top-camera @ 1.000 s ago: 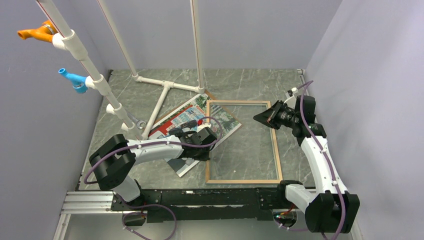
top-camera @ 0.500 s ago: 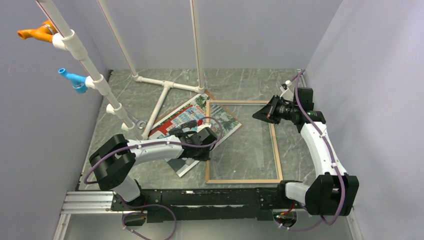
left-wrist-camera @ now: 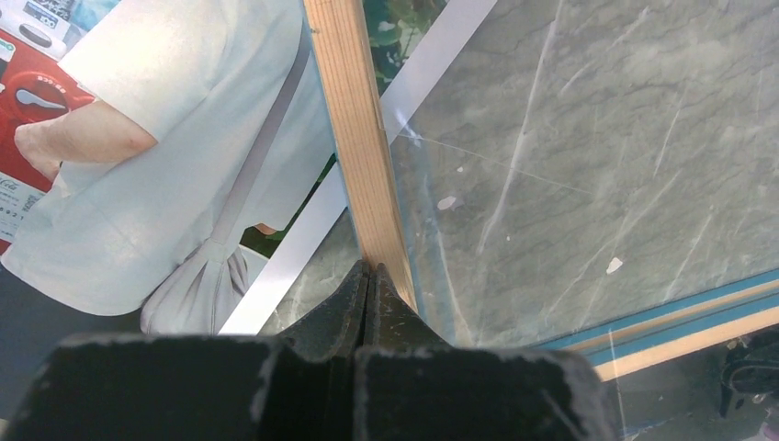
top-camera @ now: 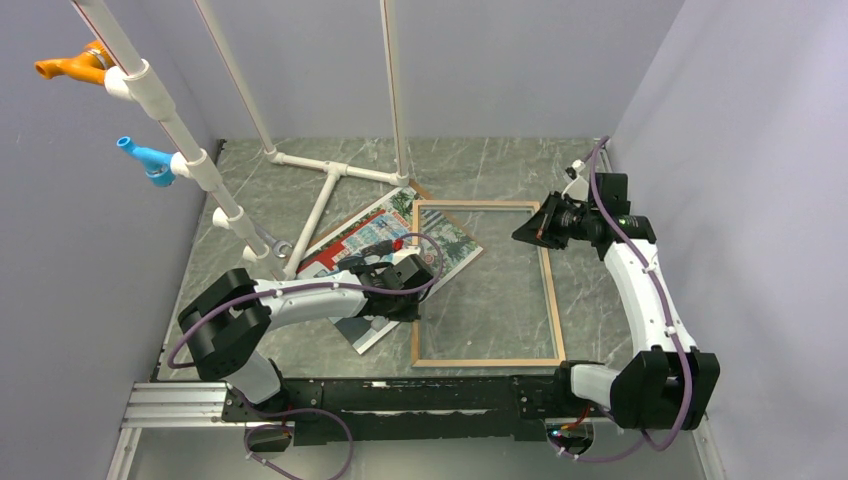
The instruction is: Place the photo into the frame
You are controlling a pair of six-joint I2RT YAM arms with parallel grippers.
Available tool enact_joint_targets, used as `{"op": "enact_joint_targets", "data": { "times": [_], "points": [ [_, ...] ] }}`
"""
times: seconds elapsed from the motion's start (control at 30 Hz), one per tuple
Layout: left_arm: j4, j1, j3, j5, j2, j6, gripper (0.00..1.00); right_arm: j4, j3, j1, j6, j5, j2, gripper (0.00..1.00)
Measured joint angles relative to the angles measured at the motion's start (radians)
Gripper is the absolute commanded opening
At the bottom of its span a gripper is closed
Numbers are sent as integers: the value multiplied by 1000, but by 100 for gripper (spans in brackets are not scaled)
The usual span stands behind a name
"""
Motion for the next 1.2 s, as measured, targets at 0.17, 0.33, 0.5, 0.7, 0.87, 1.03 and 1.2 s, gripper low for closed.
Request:
{"op": "enact_joint_targets", "data": {
  "times": [0.17,0.33,0.5,0.7,0.87,1.03,1.2],
  "points": [
    [12,7,-11,9,-6,-15,0,-11,3,0,-29,22,23,0],
    [42,22,-32,35,-19,-21,0,-11,3,0,-45,42,59,0],
    [73,33,-58,55,-34,-22,0,-31,27,-1,-67,79,87,0],
    [75,34,-58,58,-33,-9,0,-54,84,2,-94,109,101,0],
    [77,35,-57,63,-32,18,0,-56,91,5,-108,98,138,0],
    [85,34,-60,66,-35,43,0,-37,84,4,-108,79,177,0],
    [100,35,-70,71,-41,65,0,-27,72,2,-107,77,181,0]
  ]
}}
